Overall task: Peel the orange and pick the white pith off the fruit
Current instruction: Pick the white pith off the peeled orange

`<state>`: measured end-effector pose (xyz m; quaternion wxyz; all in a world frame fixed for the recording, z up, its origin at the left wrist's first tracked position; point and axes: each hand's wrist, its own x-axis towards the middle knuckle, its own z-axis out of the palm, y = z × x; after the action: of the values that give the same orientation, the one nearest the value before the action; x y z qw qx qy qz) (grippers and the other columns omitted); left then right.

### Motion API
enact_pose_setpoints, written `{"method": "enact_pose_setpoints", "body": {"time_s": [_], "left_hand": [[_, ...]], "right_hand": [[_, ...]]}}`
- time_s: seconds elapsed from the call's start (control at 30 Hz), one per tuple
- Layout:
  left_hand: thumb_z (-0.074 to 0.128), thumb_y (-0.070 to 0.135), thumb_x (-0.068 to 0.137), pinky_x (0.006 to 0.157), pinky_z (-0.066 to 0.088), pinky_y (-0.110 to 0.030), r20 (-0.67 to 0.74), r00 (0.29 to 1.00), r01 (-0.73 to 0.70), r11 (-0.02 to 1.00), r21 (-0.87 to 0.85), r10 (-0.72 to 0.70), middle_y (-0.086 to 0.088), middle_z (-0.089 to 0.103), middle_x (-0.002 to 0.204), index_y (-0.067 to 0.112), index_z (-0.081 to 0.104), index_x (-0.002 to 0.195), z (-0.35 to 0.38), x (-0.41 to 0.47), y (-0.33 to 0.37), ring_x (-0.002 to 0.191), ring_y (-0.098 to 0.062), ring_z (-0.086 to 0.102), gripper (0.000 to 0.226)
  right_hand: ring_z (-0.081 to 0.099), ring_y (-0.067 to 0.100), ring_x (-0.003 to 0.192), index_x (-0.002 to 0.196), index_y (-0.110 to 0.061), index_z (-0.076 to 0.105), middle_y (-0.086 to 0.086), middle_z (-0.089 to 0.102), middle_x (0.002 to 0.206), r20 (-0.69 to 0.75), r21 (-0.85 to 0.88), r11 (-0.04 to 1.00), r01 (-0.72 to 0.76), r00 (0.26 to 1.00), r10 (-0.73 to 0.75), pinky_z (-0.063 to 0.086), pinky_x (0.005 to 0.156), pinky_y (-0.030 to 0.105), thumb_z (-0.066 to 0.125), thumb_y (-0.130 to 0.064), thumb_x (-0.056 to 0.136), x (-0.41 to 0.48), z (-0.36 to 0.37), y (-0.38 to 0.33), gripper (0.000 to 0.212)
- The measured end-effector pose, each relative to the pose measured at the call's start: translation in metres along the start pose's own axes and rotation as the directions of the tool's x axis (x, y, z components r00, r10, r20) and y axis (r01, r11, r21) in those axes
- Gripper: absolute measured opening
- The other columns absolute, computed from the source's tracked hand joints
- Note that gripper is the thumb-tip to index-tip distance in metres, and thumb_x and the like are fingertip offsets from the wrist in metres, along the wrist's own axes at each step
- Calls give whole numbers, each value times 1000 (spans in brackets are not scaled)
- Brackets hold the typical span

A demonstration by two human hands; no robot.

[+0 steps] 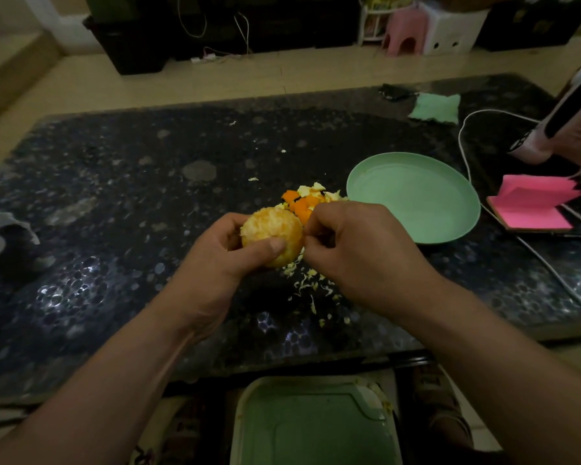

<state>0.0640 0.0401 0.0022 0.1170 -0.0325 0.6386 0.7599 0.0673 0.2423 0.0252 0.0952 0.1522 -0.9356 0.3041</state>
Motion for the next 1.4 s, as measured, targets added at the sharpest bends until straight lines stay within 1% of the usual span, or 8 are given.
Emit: {"method": "enact_pose_setpoints", "body": {"time_s": [0.3,0.47,0.7,0.9,1.03,1.13,1.23,1.4], "left_hand": [[76,17,81,85,63,-33,134,989,88,986,-141,-70,-23,69,133,-1,58,139,-12,2,3,112,-30,72,63],[99,37,65,92,63,-37,242,967,122,975,-184,-76,-23,66,140,5,63,141,-20,0,8,121,-34,68,90],[102,40,59,90,63,-37,240,966,144,966,-215,-91,-22,66,140,7,64,140,-20,0,10,121,-36,69,95],[102,40,56,88,63,-34,154,984,116,973,-201,-86,-22,69,136,3,60,141,-19,1,9,118,-34,71,102],[83,23,80,85,64,-33,128,986,129,969,-212,-103,-20,71,132,2,60,138,-18,2,5,113,-31,74,66],[73,20,83,84,64,-33,107,988,130,974,-188,-111,-21,71,132,0,60,138,-17,4,2,112,-30,74,60],[74,20,82,83,63,-32,85,991,117,979,-167,-103,-20,72,130,1,61,137,-18,4,2,112,-30,74,59],[79,18,79,85,65,-34,32,997,68,992,-110,-65,-16,76,120,1,63,130,-13,3,4,104,-28,74,56]], "right_hand": [[58,7,62,80,-23,70,-6,66,69,35,321,945,-61,998,52,47,57,24,73,-21,91,0,-12,1,11],[53,1,61,81,-18,72,-6,65,68,80,470,877,-97,995,67,46,59,21,72,-12,93,3,-16,3,14],[56,3,63,93,-24,76,-11,66,72,60,364,927,-92,995,76,42,59,17,67,-26,102,3,-13,8,13],[54,11,55,92,-29,74,-4,67,72,16,296,952,-84,996,83,40,49,26,59,-12,98,0,-11,4,24],[51,6,62,91,-25,70,-9,59,72,57,114,981,-155,987,149,35,57,29,52,-25,104,6,-4,11,22],[56,16,85,87,-22,69,-6,63,88,75,-87,991,-103,991,109,47,73,39,52,-41,107,9,3,14,32],[58,12,103,101,-31,74,-14,65,103,27,14,996,-83,996,82,51,89,40,64,-31,99,9,0,10,10],[65,1,86,90,-33,74,-16,71,87,46,228,970,-85,996,76,55,79,32,70,-39,98,6,-4,2,10]]}}
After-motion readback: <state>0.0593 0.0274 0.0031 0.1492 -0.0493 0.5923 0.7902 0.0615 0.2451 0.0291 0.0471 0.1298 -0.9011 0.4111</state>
